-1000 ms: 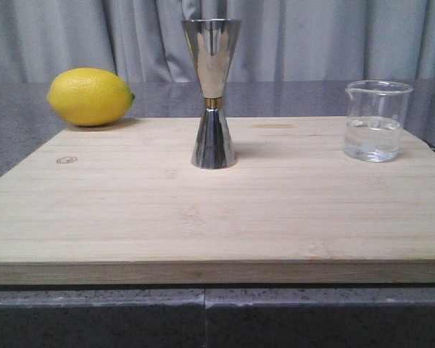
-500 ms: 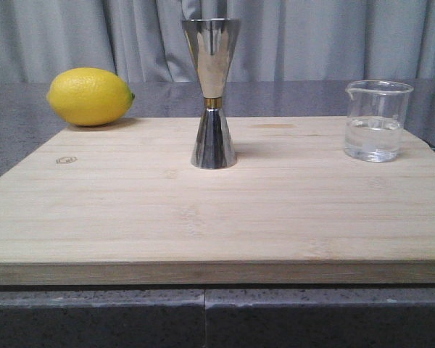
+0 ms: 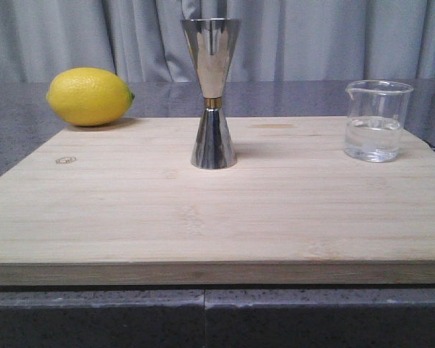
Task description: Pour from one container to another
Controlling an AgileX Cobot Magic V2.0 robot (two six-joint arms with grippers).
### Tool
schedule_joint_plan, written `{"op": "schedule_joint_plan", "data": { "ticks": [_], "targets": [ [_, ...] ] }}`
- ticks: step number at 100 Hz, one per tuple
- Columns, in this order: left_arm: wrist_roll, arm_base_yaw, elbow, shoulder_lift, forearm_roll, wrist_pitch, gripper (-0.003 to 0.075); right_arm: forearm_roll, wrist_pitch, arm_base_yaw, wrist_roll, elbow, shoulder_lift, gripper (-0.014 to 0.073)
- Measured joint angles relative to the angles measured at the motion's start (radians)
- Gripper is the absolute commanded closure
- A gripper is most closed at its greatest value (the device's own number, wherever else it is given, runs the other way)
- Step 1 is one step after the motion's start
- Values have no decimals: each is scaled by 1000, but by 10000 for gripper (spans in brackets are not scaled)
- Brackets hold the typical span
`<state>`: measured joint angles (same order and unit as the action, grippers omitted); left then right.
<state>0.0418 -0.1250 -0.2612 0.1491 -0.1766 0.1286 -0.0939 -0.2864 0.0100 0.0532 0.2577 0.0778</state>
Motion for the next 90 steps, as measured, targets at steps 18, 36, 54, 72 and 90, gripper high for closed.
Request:
{"op": "schedule_joint_plan", "data": {
  "ticks": [18, 36, 54, 72, 90],
  "targets": [
    [-30, -41, -186, 152, 0, 164, 738, 86, -211, 0, 0, 222, 141, 665],
    [-164, -83, -305, 248, 2, 309, 738, 166, -356, 0, 0, 403, 276, 665],
    [-209, -142, -320, 277, -4, 339, 726, 191, -443, 0, -19, 477, 382, 665],
    [-307, -236, -320, 320, -37, 359, 725, 191, -463, 0, -23, 477, 445, 665],
    [-348, -315, -320, 399, -43, 304, 725, 191, -463, 0, -26, 477, 479, 665]
  ]
}}
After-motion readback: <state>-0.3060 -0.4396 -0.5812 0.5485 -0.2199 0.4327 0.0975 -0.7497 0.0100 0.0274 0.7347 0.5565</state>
